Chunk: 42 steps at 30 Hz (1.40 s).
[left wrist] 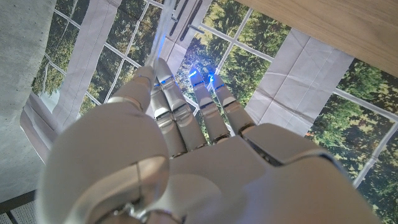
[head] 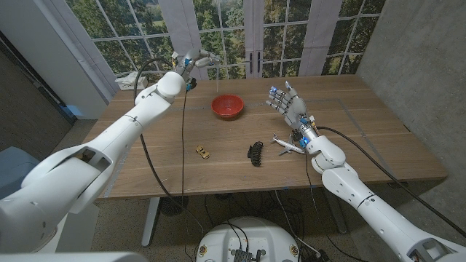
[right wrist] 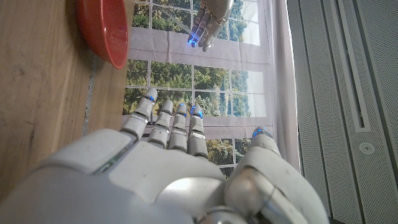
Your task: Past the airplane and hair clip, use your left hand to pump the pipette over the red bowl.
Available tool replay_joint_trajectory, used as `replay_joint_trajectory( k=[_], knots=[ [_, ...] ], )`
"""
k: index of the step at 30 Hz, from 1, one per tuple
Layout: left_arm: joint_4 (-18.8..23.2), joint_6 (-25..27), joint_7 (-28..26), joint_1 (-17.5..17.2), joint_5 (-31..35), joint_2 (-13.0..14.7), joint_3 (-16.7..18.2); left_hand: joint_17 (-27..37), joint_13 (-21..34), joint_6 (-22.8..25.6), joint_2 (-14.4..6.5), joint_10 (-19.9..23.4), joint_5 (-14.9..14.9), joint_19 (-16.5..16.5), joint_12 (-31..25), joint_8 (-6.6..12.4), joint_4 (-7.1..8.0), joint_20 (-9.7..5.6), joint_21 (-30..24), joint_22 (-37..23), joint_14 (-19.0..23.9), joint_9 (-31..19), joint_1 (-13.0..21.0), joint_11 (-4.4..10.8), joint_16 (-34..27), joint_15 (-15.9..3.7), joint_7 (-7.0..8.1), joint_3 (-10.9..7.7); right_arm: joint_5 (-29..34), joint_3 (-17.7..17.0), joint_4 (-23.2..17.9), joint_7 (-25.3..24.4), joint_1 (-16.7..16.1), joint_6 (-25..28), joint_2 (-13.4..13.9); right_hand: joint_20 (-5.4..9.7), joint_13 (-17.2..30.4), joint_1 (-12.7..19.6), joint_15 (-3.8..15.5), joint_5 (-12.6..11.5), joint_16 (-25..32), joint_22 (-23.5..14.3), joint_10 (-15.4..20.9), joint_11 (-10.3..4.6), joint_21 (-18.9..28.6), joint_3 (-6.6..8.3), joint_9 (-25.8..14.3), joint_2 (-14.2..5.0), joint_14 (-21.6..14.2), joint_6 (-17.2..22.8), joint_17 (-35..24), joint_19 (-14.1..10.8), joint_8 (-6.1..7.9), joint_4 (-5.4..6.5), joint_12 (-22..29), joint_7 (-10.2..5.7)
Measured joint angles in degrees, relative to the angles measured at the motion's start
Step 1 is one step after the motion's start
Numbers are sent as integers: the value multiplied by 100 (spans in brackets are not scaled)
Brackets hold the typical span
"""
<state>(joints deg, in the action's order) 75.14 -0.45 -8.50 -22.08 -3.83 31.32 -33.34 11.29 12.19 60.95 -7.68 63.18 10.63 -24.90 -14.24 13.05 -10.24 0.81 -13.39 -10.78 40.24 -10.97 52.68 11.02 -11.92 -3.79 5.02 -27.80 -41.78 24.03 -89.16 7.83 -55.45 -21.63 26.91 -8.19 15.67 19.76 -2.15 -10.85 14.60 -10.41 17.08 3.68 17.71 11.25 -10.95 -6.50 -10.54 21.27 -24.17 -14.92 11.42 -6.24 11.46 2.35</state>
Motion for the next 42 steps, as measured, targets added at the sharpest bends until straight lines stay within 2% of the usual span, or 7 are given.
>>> replay_joint_trajectory(
  k=[9, 15, 17, 37, 42],
  knots=[
    [166, 106, -37, -37, 20, 63, 13, -11, 67, 121, 66, 172, 6, 0, -107, 19, -7, 0, 0, 0, -45, -12, 160, -109, 3, 1, -104, 6, 0, 5, 5, 4, 9, 0, -2, 0, -20, -53, 0, 0, 0, 0, 0, 0, -41, 0, 0, -53, 0, 0, 0, 0, 0, 0, 0, 0],
    [294, 194, -62, -68, 85, 115, 13, -10, 104, 133, 94, 173, 45, 16, -107, 22, 15, -14, 0, 0, -105, -15, 189, -109, 39, 0, -114, 30, 0, 6, 2, 15, 10, 1, 3, -1, -26, -54, 0, 0, 0, 0, 0, 0, -41, 24, 0, -51, 0, 0, 0, -1, 0, -24, 0, 0],
    [325, 222, -75, -77, 104, 124, 13, -10, 104, 134, 93, 173, 45, 25, -107, 30, 15, -24, 0, 0, -105, -16, 191, -109, 39, 0, -115, 31, 0, 6, -1, 19, 10, 1, 4, -2, -25, -131, 0, 0, 0, 0, 0, 0, -41, 24, 0, 25, 0, 0, -1, -2, 0, -24, 0, 0],
    [655, 378, -208, -186, 283, 200, 30, -9, 154, 150, 119, 173, 88, 43, -151, 53, 32, -42, 0, 1, -166, -23, 227, -109, 39, -1, -114, 63, -23, -18, -46, 60, -61, -67, 31, -21, -52, -128, 0, 0, -21, 0, 0, 0, -86, 24, 0, 23, 0, 11, 27, -21, 0, -24, 0, 11],
    [674, 382, -219, -202, 293, 201, 43, -9, 152, 149, 104, 173, 88, 43, -145, 53, 83, -41, 0, 1, -166, -25, 259, -109, 39, 0, -112, 129, -27, -23, -51, 63, -71, -78, 33, -21, -52, -128, 0, 0, -21, 0, 0, 0, -86, 24, 0, 23, 0, 11, 26, -21, 0, -24, 0, 11]
  ],
)
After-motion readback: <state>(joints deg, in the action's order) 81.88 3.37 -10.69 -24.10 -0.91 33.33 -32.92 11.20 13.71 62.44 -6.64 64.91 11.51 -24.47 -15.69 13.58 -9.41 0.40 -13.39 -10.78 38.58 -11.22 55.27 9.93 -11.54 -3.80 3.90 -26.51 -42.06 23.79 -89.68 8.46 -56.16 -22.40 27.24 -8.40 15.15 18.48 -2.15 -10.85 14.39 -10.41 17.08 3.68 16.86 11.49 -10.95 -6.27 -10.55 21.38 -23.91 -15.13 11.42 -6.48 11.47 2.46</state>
